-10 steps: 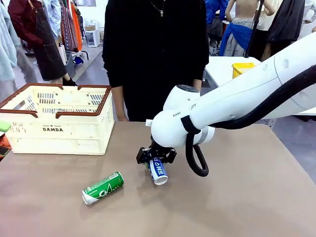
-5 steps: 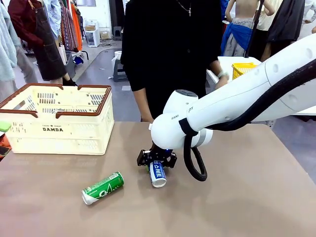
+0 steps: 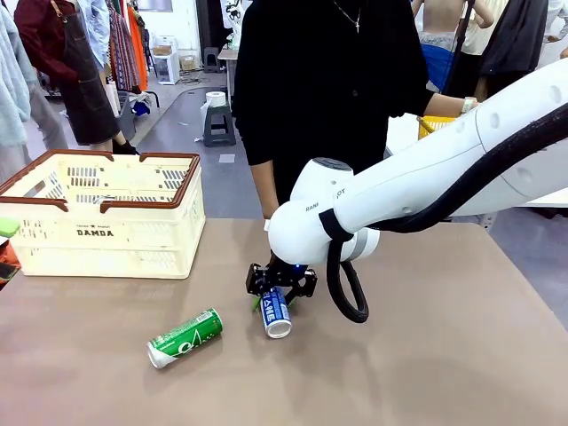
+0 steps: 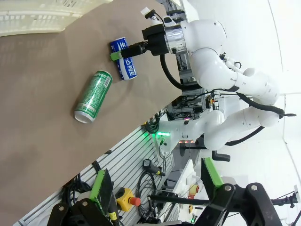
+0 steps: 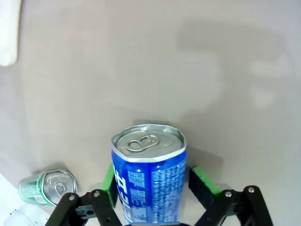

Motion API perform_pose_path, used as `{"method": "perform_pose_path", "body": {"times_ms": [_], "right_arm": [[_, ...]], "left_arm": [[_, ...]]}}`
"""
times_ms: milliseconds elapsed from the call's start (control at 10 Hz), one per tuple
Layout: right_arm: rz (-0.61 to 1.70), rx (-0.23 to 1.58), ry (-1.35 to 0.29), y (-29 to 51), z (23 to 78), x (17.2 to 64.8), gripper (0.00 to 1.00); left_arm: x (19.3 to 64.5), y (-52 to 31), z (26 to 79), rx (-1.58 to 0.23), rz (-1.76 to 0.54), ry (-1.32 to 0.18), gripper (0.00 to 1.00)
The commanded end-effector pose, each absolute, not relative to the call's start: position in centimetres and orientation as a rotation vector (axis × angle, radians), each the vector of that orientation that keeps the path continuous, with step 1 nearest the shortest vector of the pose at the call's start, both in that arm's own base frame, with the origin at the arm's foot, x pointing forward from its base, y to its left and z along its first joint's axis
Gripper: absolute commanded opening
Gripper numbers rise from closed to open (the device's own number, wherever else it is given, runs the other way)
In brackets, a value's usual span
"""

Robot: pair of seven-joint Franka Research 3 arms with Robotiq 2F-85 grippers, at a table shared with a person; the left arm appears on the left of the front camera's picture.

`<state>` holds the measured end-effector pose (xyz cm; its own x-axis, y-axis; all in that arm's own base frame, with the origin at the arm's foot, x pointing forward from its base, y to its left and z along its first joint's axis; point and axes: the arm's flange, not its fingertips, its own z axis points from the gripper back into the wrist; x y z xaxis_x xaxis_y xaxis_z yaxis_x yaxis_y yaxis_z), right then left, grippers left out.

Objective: Place the drinks into the Shopping basket.
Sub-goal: Pick up one drink and place it into the Shopping basket.

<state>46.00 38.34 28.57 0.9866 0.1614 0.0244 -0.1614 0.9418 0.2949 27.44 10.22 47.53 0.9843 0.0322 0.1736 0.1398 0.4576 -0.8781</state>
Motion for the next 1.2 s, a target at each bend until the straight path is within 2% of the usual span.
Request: {"method": "perform_pose_path", "body": {"times_ms": [0,500,800,1100], "right_arm": [[0.159,0.31,0.0,38.0,29.5,46.0,1.0],[0.203,0.349,-0.056,34.0,35.8,44.8,1.0],[0.168,0.481,0.002,18.5,42.2,42.2,1.0],[-0.054,0.77,0.089,1.3,42.8,40.1,1.0]], "left_arm": [[27.3,9.9,47.5,-1.113,-0.056,-0.183,1.0],[27.3,9.9,47.5,-1.113,-0.056,-0.183,1.0],[27.3,9.9,47.5,-1.113,-0.056,-0.183,1.0],[27.3,9.9,47.5,-1.113,-0.056,-0.183,1.0]]}}
